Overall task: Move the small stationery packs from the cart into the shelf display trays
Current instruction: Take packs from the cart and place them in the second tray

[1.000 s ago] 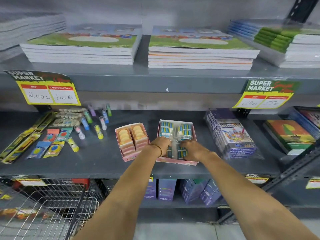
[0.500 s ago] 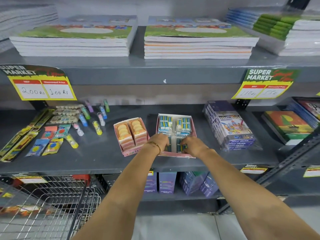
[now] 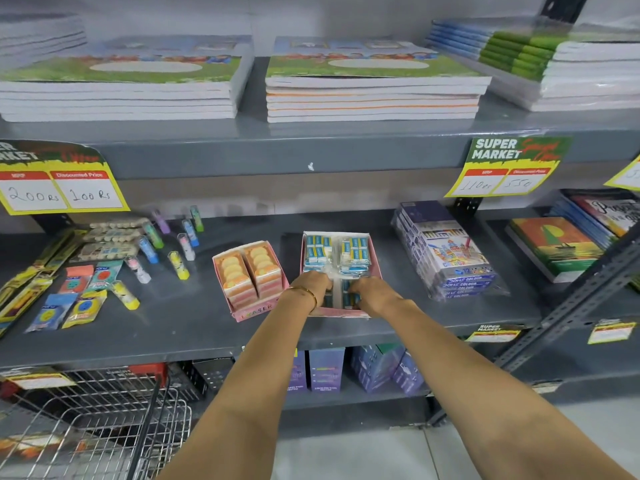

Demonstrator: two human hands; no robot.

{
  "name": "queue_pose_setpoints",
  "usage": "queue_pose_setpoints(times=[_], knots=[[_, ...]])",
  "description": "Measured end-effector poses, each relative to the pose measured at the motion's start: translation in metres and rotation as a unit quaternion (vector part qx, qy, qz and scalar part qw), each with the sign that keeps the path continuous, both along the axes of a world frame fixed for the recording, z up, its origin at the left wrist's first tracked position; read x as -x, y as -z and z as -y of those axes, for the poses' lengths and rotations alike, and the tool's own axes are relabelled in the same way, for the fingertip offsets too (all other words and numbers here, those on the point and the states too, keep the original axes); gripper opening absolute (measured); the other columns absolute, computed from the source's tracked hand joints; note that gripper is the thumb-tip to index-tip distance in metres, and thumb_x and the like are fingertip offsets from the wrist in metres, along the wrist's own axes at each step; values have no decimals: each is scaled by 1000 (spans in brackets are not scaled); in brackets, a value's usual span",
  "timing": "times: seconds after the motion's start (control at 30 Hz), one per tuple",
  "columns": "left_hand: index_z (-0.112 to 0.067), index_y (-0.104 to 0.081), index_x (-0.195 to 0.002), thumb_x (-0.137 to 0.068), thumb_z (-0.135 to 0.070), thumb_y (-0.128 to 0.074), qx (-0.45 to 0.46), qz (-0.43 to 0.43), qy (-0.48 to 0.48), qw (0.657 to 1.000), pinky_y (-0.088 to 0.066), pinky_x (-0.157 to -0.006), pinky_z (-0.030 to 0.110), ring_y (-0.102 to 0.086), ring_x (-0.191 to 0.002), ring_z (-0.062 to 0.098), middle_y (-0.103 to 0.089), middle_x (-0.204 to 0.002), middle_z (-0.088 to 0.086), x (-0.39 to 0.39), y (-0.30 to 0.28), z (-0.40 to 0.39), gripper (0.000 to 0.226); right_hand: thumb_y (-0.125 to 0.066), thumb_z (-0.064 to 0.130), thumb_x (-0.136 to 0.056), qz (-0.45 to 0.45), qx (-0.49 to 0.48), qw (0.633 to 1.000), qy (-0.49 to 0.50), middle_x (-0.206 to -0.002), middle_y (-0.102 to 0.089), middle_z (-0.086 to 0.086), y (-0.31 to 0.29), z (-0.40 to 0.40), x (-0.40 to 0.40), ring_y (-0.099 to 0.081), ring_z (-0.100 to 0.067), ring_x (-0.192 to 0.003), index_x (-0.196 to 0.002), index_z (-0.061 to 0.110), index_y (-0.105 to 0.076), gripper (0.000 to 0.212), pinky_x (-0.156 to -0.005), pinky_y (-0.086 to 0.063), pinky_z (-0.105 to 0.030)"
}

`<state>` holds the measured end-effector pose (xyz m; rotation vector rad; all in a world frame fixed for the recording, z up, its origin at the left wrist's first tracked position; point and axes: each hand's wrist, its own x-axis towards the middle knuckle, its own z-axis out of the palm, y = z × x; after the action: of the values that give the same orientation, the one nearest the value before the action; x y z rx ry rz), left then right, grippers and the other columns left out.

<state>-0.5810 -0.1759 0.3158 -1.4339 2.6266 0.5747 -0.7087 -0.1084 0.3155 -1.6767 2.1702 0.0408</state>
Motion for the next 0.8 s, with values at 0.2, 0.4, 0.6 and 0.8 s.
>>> queue_pose_setpoints(times=[0.2,0.4,0.6,0.8], knots=[[-6,-53,-128,-96,-6,-45,-2,-1,18,1000,-45,-99,34,-57,-113,31,-58,-126,17,-3,1,-1,34,-52,3,-92,1,5,1000,-3,-135,-55,-15,-1,0,1,-56,-32,-120,-132,10,-55,41,-106,-46,-36],[-10,-53,-128,-96,-11,-44,27,-3,40,999,-47,-94,33,-59,-109,30,-59,-124,16,-11,0,-5,33,-51,5,-92,-1,9,1000,-7,-133,-58,-18,-8,-3,-2,-57,-33,-118,-130,7,-56,38,-104,-45,-36],[-13,-38,-141,-92,-15,-54,146,-46,30,988,-31,-114,38,-36,-137,27,-36,-151,8,-47,-6,-12,52,-54,6,-90,-25,202,978,-43,-130,-60,-15,-26,0,-34,-55,-32,-120,-124,5,-58,34,-100,-47,-40],[-9,-30,-144,-93,-30,-47,222,-61,-73,970,-21,-116,37,-27,-140,26,-31,-152,10,-118,-10,-29,57,-52,10,-89,-45,322,933,-152,-129,-59,-17,-35,10,-113,-54,-35,-117,-127,4,-56,38,-98,-45,-43]])
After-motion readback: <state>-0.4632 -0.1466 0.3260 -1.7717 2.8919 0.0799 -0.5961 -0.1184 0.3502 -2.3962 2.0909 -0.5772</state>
